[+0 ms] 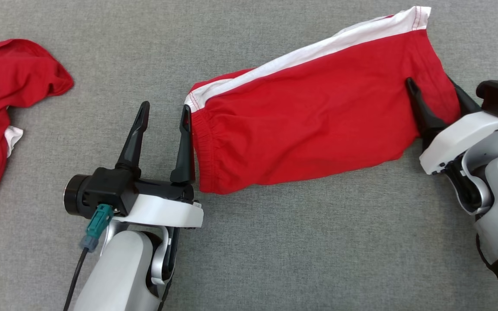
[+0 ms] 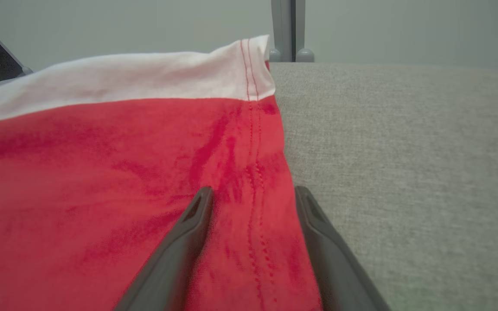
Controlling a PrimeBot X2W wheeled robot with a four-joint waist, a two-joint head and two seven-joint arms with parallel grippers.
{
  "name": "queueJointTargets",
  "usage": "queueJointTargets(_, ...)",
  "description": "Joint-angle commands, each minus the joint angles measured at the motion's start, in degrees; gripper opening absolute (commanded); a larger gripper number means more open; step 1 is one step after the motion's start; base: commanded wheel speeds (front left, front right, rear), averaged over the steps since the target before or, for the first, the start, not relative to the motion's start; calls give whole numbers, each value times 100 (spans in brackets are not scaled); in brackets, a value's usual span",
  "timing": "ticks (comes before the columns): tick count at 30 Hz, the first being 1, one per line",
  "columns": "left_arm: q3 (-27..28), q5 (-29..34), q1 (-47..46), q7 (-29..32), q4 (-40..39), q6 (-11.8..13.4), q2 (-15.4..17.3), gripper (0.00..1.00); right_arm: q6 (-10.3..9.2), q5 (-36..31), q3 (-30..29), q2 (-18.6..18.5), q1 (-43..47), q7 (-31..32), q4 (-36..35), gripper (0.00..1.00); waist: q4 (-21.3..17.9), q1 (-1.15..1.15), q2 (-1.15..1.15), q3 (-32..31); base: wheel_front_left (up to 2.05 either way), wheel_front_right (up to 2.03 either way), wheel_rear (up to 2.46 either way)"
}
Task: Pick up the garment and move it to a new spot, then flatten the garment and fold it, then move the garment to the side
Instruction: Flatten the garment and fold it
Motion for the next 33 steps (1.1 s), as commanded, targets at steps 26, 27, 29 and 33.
queueJointTargets(26, 251, 123, 492, 1, 76, -168, 166, 100, 1, 574, -436, 221, 2313, -984, -757, 0, -733, 0, 0, -816, 0, 0, 0)
queueJointTargets(27, 242, 119, 489, 11, 71, -165, 170, 100, 1, 563, -494, 246, 2347, -956, -789, 0, -738, 0, 0, -818, 0, 0, 0)
queueJointTargets(29, 223, 106, 480, 16, 67, -168, 170, 100, 1, 509, -588, 263, 2381, -901, -833, 0, -736, 0, 0, -824, 0, 0, 0)
queueJointTargets(33, 195, 87, 461, 36, 64, -160, 172, 100, 1, 433, -730, 260, 2437, -804, -942, 0, -706, 0, 0, -820, 0, 0, 0)
